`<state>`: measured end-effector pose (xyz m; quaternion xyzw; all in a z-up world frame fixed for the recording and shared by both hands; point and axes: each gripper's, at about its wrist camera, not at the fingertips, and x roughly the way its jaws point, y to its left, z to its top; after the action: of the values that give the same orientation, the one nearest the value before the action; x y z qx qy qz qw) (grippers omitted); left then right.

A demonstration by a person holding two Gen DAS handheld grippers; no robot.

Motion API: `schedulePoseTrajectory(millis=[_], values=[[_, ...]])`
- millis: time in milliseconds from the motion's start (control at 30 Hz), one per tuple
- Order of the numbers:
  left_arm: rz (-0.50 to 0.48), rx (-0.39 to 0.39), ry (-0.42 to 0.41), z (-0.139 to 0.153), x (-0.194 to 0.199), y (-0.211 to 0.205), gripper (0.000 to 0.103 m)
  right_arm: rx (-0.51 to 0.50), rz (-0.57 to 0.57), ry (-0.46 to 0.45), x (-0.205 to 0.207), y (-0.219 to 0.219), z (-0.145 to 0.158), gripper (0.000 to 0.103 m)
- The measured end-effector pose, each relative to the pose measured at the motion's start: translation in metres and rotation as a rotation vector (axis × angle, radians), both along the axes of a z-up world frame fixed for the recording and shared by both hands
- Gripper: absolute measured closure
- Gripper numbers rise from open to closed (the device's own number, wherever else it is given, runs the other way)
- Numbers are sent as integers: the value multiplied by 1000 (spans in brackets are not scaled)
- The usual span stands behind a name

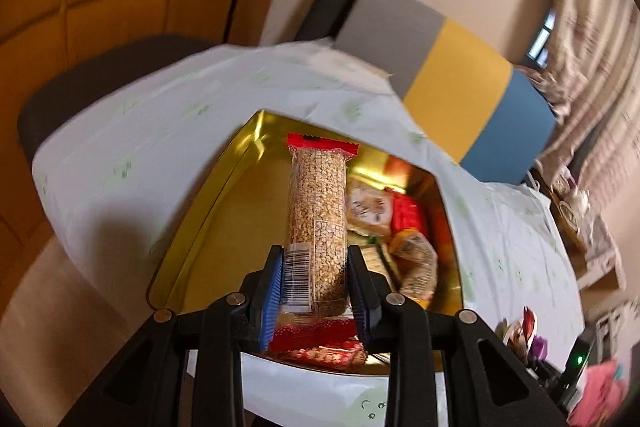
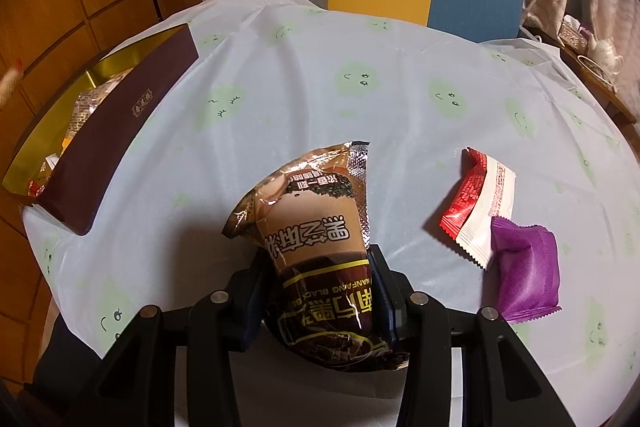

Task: Organize snacks
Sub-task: 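Carry the sesame bar into the tin and open the left tool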

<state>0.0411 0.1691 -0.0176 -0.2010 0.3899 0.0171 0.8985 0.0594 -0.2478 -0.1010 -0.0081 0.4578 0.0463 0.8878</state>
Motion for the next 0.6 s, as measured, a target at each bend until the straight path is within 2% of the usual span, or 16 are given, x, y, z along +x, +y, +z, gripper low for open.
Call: schedulePoseTrajectory(millis=[100, 233, 367, 467, 533, 600], values=[[-1, -31, 28, -10, 15, 0, 72, -3, 0, 6, 0, 0, 1, 57], [13, -109, 70, -23, 41, -4, 72, -6, 0, 10, 1, 1, 1, 57], [38, -124, 118, -35, 65, -13, 72, -7, 2, 15, 2, 1, 2, 57], [48, -135, 202, -55, 83, -18, 71, -7, 2, 14, 2, 0, 2, 57], [45, -147, 220, -64, 88, -20, 71, -7, 6, 20, 3, 0, 2, 57], [41, -120, 245, -69, 91, -24, 67, -9, 9, 20, 3, 0, 2, 57]])
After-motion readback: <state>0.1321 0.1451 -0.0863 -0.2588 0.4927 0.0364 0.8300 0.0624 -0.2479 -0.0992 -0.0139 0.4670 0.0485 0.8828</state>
